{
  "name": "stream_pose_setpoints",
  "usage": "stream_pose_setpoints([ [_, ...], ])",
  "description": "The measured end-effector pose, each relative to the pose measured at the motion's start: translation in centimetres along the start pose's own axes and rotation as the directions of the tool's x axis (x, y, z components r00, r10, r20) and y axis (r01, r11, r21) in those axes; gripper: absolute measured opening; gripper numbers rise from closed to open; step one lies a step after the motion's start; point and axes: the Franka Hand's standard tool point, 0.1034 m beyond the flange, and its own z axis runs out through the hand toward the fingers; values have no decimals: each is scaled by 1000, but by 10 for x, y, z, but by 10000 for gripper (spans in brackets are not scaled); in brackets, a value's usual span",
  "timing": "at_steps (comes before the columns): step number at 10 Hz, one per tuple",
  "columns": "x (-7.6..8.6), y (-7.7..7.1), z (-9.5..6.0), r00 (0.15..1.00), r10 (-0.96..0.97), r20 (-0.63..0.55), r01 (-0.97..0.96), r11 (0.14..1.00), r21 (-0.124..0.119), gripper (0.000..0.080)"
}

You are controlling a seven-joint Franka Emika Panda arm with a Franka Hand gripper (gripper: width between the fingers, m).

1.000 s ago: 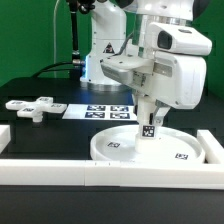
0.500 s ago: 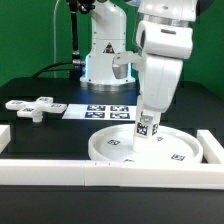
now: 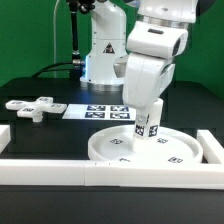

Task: Assemble round table

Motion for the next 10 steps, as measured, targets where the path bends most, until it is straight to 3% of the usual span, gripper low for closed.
stream_pose_setpoints([
  [3,-3,-5,3,936,352,-15,-350,933,83,415],
  [5,2,-9,3,800,600,-3,-595,794,124,415],
  [10,5,-11,2,584,811,32,-808,577,120,415],
])
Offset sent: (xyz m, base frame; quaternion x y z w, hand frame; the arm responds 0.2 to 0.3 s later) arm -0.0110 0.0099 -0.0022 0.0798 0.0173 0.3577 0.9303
